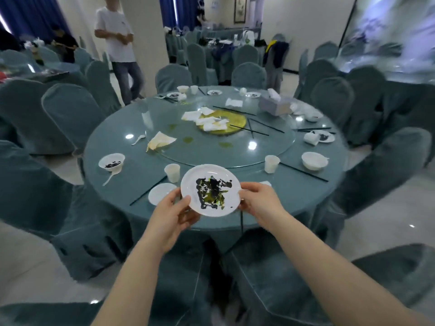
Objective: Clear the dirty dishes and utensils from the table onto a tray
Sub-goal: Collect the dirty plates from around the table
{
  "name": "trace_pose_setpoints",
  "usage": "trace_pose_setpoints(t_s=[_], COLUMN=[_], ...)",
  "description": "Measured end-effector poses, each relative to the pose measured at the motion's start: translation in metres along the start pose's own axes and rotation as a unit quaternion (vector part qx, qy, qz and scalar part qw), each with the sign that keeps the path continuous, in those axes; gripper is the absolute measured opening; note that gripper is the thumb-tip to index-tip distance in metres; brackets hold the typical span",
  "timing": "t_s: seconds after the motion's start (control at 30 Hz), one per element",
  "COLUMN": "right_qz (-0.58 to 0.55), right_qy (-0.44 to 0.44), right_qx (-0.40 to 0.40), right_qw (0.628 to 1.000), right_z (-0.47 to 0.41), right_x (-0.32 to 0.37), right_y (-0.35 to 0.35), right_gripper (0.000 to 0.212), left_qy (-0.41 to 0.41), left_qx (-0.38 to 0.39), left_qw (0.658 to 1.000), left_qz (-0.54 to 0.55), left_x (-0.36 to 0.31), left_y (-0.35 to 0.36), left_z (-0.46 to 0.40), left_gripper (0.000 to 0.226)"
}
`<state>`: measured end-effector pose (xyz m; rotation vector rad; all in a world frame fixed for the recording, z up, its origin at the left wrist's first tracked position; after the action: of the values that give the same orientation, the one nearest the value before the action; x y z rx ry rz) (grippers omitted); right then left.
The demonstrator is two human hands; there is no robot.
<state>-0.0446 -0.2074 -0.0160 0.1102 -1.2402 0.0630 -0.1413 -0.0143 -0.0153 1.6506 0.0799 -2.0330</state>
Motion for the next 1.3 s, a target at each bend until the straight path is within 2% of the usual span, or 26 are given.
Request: trace_pose_setpoints(t_s=[0.3,0.53,0.83,1.0,1.17,1.3], right_qz=[-0.062,-0.076,-0.109,-0.060,-0.014,-0.020], right_qy=[-0.017,-0.021,0.037,0.048,0.033,0.029], right_qx=[-0.100,-0.123,-0.153,-0.148,-0.123,-0.069], right_qw=[0.993,0.989,0.981,0.986,0.992,0.997], right_z=[0.020,0.016,-0.062,-0.126,-0.189,-0.249], right_x=[0.021,0.041,0.056,0.082,0.125,0.147], right_y=[-0.290,-0.470,-0.596,-0.663,-0.729,-0.760], right_gripper=[0.019,0.014,0.010,0.011,0.011,0.013], left_qy=[-0.038,-0.052,-0.057,-0.061,-0.063,-0.054], left_qx=[0.138,0.177,0.153,0.123,0.095,0.047], left_qw=[0.990,0.983,0.987,0.990,0.992,0.996], left_qz=[-0.006,0.000,-0.006,0.027,0.055,0.061], left_x=[0.085,0.145,0.181,0.193,0.193,0.191], left_y=[0.266,0.438,0.565,0.628,0.696,0.732], left_z=[0.033,0.054,0.004,-0.061,-0.116,-0.155], left_gripper=[0.026,0.035,0.030,0.028,0.026,0.025])
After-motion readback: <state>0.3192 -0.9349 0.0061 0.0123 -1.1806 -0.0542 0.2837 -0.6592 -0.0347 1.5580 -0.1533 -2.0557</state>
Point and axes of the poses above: each hand's wrist, its own z-axis away from the middle knuckle, its own y-axis out of the palm, x = y × z, the point moved 6 cm from there along -z, towards the middle knuckle, and after that the axes turned 5 degrees about -x, right-handed, at the moved point
